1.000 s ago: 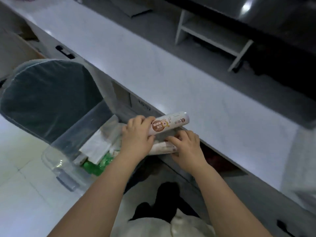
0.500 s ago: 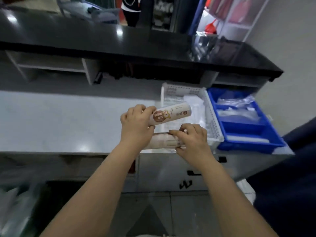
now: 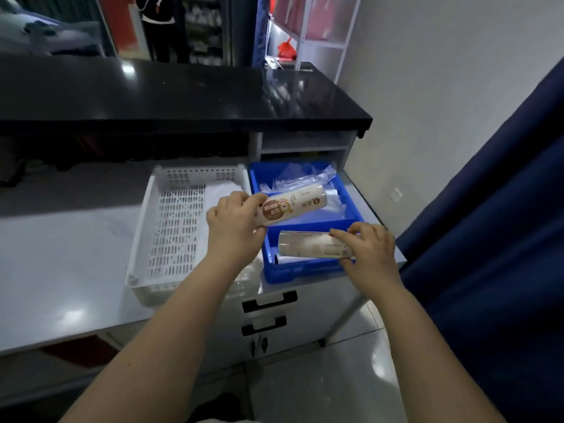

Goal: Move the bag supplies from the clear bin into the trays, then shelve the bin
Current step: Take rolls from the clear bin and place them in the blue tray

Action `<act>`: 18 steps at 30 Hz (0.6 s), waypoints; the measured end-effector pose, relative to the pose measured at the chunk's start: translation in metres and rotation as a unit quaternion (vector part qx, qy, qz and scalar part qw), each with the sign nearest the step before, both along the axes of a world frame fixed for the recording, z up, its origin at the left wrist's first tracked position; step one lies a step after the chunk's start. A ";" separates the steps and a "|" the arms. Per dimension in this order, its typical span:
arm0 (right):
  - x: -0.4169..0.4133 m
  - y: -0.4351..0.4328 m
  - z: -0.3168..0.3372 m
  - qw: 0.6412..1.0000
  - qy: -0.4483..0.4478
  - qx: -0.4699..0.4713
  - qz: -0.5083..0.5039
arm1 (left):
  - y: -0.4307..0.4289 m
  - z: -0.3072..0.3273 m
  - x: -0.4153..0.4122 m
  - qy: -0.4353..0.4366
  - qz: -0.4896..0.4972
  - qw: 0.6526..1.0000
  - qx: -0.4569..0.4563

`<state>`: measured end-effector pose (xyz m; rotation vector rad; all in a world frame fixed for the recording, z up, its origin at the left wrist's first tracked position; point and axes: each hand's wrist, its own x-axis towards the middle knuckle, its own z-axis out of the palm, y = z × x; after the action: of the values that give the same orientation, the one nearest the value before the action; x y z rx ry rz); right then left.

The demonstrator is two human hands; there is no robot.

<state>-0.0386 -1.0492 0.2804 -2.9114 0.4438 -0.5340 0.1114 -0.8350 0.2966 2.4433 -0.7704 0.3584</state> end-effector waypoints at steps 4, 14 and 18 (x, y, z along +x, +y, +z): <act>0.028 -0.030 -0.012 1.000 0.021 0.005 0.001 | -0.034 -0.009 0.028 0.003 -0.012 1.000 0.022; 0.105 -0.067 -0.053 0.989 0.112 0.065 0.070 | -0.109 -0.032 0.097 0.033 -0.069 0.997 0.032; 0.110 -0.077 -0.066 0.982 0.116 0.118 0.088 | -0.129 -0.043 0.109 0.044 -0.075 0.996 0.028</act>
<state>0.0711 -1.1258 0.2142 -2.7539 0.2534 -0.1068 0.2203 -0.9643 0.2539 2.4164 -0.9307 0.1718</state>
